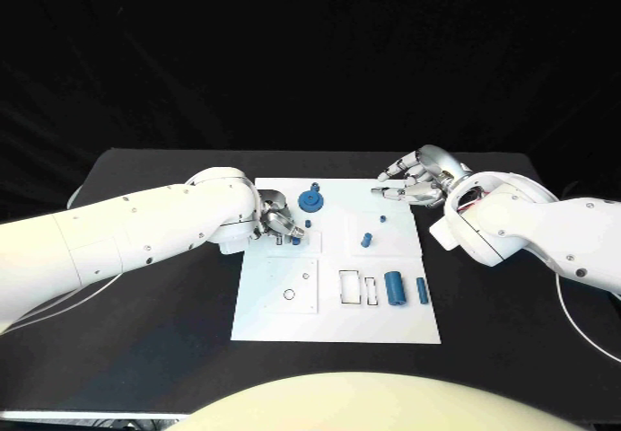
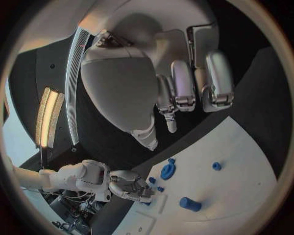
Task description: Assemble the parts on the task board
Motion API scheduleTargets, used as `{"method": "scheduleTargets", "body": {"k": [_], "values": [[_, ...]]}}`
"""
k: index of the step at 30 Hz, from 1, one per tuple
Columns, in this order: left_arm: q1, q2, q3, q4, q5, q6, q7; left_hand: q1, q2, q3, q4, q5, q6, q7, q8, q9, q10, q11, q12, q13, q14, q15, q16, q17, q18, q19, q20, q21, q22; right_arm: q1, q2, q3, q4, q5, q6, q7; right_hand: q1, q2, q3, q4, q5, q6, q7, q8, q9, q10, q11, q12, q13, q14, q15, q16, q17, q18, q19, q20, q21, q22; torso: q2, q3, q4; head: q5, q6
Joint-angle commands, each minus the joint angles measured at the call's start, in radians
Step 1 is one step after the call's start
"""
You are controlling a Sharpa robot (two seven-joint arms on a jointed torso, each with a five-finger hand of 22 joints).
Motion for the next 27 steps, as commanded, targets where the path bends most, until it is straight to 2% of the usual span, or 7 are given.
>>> {"method": "scheduleTargets", "body": {"k": [1, 3, 7, 11, 20, 23, 27], "values": [[-0.005, 0.0, -0.003, 0.004, 0.011, 0.017, 0.0, 0.018, 0.004, -0.019, 0.012, -0.024, 0.008, 0.001, -0.005, 0.002, -0.002, -0.001, 0.005, -0.001, 0.081, -0.007, 0.005, 0.164, -0.016, 0.004, 0.0, -0.004, 0.001, -0.001, 0.001, 0.0, 0.0, -0.011, 0.001, 0.008, -0.009, -0.003, -0.002, 0.002, -0.005, 0.001, -0.001, 0.003, -0.001, -0.004, 0.001, -0.003, 0.135, 0.097, -0.005, -0.003, 0.241, -0.004, 0.098, -0.005, -0.005, 0.257, 0.0, 0.0001, 0.0002, 0.0, 0.001], [-0.005, -0.002, -0.003, 0.005, 0.011, 0.013, 0.0, 0.029, 0.008, -0.033, 0.023, -0.045, 0.008, 0.001, -0.007, 0.003, -0.002, -0.001, 0.006, -0.002, 0.081, -0.007, 0.006, 0.164, -0.016, 0.004, -0.001, -0.004, 0.001, -0.001, 0.001, 0.0, 0.0, -0.011, 0.001, 0.008, -0.01, -0.003, -0.002, 0.002, -0.006, 0.001, -0.001, 0.003, -0.001, -0.004, 0.001, -0.003, 0.135, 0.097, -0.005, -0.003, 0.241, -0.004, 0.098, -0.005, -0.006, 0.257, 0.001, -0.0001, -0.0002, 0.0, 0.001], [-0.005, -0.01, -0.001, 0.012, 0.011, 0.005, 0.001, 0.032, 0.009, -0.037, 0.026, -0.049, 0.008, 0.001, -0.008, 0.003, -0.002, -0.001, 0.005, -0.003, 0.081, -0.007, 0.005, 0.163, -0.015, 0.003, -0.001, -0.005, -0.001, -0.001, 0.001, 0.0, -0.001, -0.011, 0.001, 0.008, -0.011, -0.003, -0.003, 0.002, -0.006, 0.001, -0.002, 0.003, -0.001, -0.004, 0.001, -0.003, 0.135, 0.097, -0.006, -0.003, 0.241, -0.004, 0.098, -0.005, -0.006, 0.257, 0.0, -0.0004, 0.0001, 0.0, 0.002], [-0.005, -0.022, 0.011, 0.025, 0.013, -0.007, 0.002, 0.036, 0.007, -0.043, 0.031, -0.053, 0.005, 0.002, -0.01, 0.003, -0.007, -0.001, -0.001, -0.013, 0.078, -0.007, 0.001, 0.154, -0.014, 0.001, -0.001, -0.007, -0.006, -0.001, 0.002, 0.0, -0.003, -0.011, 0.001, 0.009, -0.014, -0.002, -0.003, 0.002, -0.006, 0.001, -0.002, 0.004, -0.001, -0.005, 0.001, -0.004, 0.134, 0.097, -0.006, -0.003, 0.24, -0.004, 0.098, -0.005, -0.006, 0.257, -0.002, 0.0001, 0.0005, 0.0, 0.004], [0.002, -0.044, 0.058, 0.061, 0.012, -0.023, 0.003, 0.047, 0.006, -0.058, 0.041, -0.054, -0.008, 0.006, -0.015, 0.005, -0.023, 0.003, -0.018, -0.037, 0.074, -0.006, -0.007, 0.136, -0.01, -0.01, 0.0, -0.017, -0.023, -0.003, 0.005, 0.0, -0.01, -0.011, 0.001, 0.01, -0.016, -0.002, -0.004, 0.002, -0.007, 0.001, -0.002, 0.004, -0.001, -0.005, 0.001, -0.003, 0.134, 0.097, -0.006, -0.003, 0.241, -0.004, 0.098, -0.005, -0.006, 0.257, -0.002, 0.0002, -0.0004, 0.002, 0.014], [0.017, -0.054, 0.077, 0.075, 0.013, -0.029, 0.003, 0.052, 0.006, -0.063, 0.043, -0.054, -0.014, 0.008, -0.017, 0.005, -0.031, 0.004, -0.025, -0.048, 0.071, -0.005, -0.012, 0.127, -0.008, -0.017, 0.001, -0.023, -0.034, -0.003, 0.006, 0.0, -0.014, -0.01, 0.002, 0.01, -0.016, -0.002, -0.004, 0.002, -0.007, 0.001, -0.002, 0.004, -0.001, -0.005, 0.001, -0.003, 0.134, 0.097, -0.006, -0.003, 0.241, -0.004, 0.098, -0.005, -0.006, 0.257, -0.002, 0.0002, -0.0008, 0.004, 0.02], [0.042, -0.063, 0.091, 0.07, 0.02, -0.03, 0.004, 0.103, 0.02, -0.075, 0.045, -0.037, -0.073, 0.035, -0.065, -0.012, -0.103, 0.027, -0.106, -0.157, 0.062, 0.013, -0.029, 0.096, 0.0, -0.048, 0.015, -0.052, -0.081, -0.003, 0.007, 0.0, -0.017, -0.009, 0.002, 0.01, -0.018, -0.001, -0.004, 0.002, -0.007, 0.0, -0.002, 0.005, -0.002, -0.004, 0.0, -0.002, 0.135, 0.097, -0.006, -0.003, 0.242, -0.004, 0.098, -0.005, -0.006, 0.257, -0.001, 0.0011, 0.0008, 0.007, 0.023]]}}
